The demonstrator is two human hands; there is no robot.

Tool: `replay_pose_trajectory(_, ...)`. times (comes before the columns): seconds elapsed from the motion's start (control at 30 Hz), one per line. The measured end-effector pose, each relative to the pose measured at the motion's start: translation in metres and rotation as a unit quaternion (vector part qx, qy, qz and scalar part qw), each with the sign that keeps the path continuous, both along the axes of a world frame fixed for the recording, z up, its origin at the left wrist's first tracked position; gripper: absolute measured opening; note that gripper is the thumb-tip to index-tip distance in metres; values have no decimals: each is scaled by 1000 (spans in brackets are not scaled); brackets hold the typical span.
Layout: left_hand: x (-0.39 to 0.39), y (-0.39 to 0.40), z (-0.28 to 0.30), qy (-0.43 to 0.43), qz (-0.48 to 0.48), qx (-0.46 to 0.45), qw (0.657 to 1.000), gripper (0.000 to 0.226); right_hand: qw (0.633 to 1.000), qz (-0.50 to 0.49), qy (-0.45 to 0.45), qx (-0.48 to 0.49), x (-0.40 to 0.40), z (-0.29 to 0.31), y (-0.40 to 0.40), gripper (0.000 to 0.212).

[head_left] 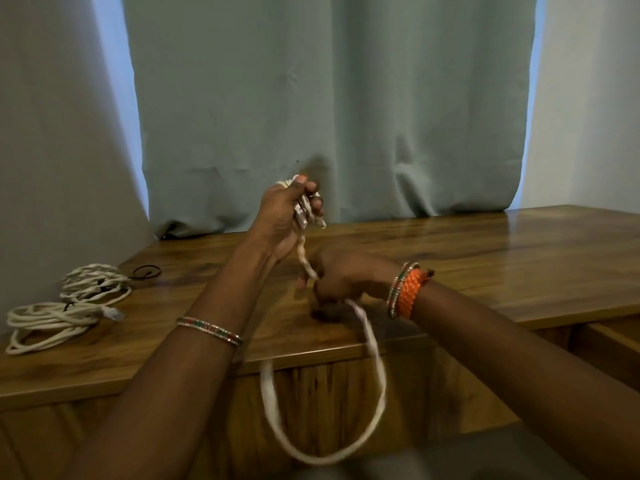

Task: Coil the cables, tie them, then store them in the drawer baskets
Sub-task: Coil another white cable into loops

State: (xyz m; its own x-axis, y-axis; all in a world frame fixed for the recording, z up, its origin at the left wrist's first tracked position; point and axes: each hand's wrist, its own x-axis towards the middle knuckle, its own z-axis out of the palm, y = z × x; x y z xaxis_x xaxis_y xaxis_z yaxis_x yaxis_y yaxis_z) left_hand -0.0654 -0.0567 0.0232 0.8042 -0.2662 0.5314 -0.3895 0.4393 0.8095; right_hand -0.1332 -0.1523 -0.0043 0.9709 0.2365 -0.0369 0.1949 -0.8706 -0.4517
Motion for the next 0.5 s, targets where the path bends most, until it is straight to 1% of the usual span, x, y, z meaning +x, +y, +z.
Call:
replay_pose_trajectory(0.03,6,0,-3,-22,94,45,994,31,999,28,34,-7,-10,2,5,25)
replay_pose_trajectory(0.07,11,2,-6,-52,173,97,979,32,997,49,64,11,-20,3,8,21)
replay_pose_trajectory(0.1,15,7,-10,-77,228,141,960,33,994,64,71,47,-31,5,9,18)
replay_pose_trajectory(0.13,17,13,-14,-91,249,169,949,34,993,67,42,87,-39,12,7,18)
replay_pose_trajectory(0.2,18,27,-24,-113,252,227,934,34,985,54,-59,156,-44,29,-4,22)
replay_pose_trajectory(0.23,15,30,-27,-114,234,253,932,31,976,47,-101,185,-40,39,-12,26)
replay_pose_trajectory(0.3,5,30,-30,-94,163,275,943,22,958,37,-176,225,-28,55,-26,31)
replay_pose_trajectory(0.37,-8,24,-30,-66,80,275,956,25,936,6,-264,235,-5,57,-36,31)
replay_pose_trajectory(0.43,-21,19,-28,-17,-19,220,975,35,912,-33,-366,184,17,51,-43,31)
replay_pose_trajectory(0.5,-32,18,-23,30,-118,144,982,42,888,-47,-438,133,33,39,-49,31)
